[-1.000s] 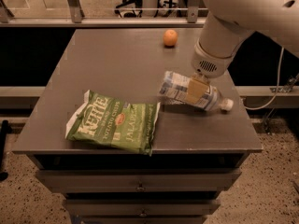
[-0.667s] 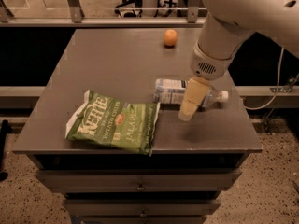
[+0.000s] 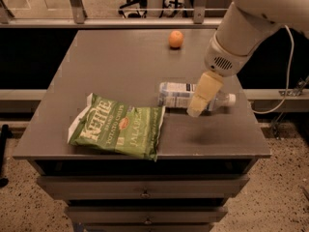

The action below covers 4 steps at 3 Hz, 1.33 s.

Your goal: Move blue plastic bottle near green jalapeno chip bag

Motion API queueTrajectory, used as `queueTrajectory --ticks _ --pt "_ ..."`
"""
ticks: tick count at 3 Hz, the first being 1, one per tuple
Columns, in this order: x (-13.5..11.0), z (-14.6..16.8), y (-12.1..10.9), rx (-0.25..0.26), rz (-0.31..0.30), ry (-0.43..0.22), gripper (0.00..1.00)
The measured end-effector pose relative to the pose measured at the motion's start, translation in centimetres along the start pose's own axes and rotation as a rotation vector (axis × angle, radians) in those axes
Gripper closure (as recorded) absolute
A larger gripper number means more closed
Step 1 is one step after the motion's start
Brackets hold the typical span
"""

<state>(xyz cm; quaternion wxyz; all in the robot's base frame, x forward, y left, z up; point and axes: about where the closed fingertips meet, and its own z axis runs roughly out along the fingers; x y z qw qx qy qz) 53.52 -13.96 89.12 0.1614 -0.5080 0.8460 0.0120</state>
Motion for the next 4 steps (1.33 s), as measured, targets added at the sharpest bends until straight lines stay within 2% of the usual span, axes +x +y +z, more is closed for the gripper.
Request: queueTrajectory --ticks 1,2,3,4 --pt "-1.2 -3.2 -3.3 0.024 0.031 -0.181 0.0" --pt "-2.2 -6.6 -6.3 0.005 0.022 -0.339 0.0" --pt "-1.9 -8.2 -8.2 -0.089 0.014 -0.447 0.0" --pt "-4.0 -10.7 -8.1 -0.109 -0.012 -0.526 0.0"
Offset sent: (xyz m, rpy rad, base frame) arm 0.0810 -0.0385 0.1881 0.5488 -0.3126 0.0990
